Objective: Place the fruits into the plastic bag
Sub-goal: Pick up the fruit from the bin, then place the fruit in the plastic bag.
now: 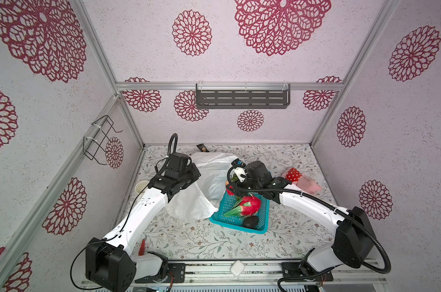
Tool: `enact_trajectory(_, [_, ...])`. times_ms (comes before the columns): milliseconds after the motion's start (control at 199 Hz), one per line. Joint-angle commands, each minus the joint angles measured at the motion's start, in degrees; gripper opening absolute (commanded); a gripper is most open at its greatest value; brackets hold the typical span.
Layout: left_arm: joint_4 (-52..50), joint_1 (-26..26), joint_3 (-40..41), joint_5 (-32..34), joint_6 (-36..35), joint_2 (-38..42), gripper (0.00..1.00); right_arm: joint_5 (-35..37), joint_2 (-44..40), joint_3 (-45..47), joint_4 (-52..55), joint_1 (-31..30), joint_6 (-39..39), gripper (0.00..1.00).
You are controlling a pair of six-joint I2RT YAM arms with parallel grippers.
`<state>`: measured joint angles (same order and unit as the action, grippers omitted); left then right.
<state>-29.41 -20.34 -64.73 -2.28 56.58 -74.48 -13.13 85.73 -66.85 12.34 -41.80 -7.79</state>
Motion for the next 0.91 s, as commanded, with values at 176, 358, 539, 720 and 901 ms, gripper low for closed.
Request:
enact_trajectory(176, [1.1, -0.01, -0.04, -0.89, 0.72, 0.39, 0.0, -7.57, 4.81, -7.88, -5.59, -0.75, -2.39, 0.37])
enact_trajectory(358, [1.28, -0.47, -0.11, -0.79, 0.96, 0.3, 0.0, -8.79, 14.11, -14.12, -6.1, -3.57, -2.63, 0.39])
enact_trajectory(539, [1.28, -0.76, -0.39, -0.62, 1.08, 0.22, 0.0, -8.73, 19.9, -17.0, -5.39, -4.55, -4.04, 0.45])
enact_trajectory(720, [0.94, -0.83, -0.75, -0.69, 0.98, -0.13, 0.0, -6.09, 18.98, -15.79, -5.3, -4.78, -3.98, 0.71])
enact_trajectory(901, [0.86, -0.85, -1.28, -0.72, 0.83, -0.49, 0.0, -3.39, 15.22, -13.67, -5.31, -4.69, -2.95, 0.75])
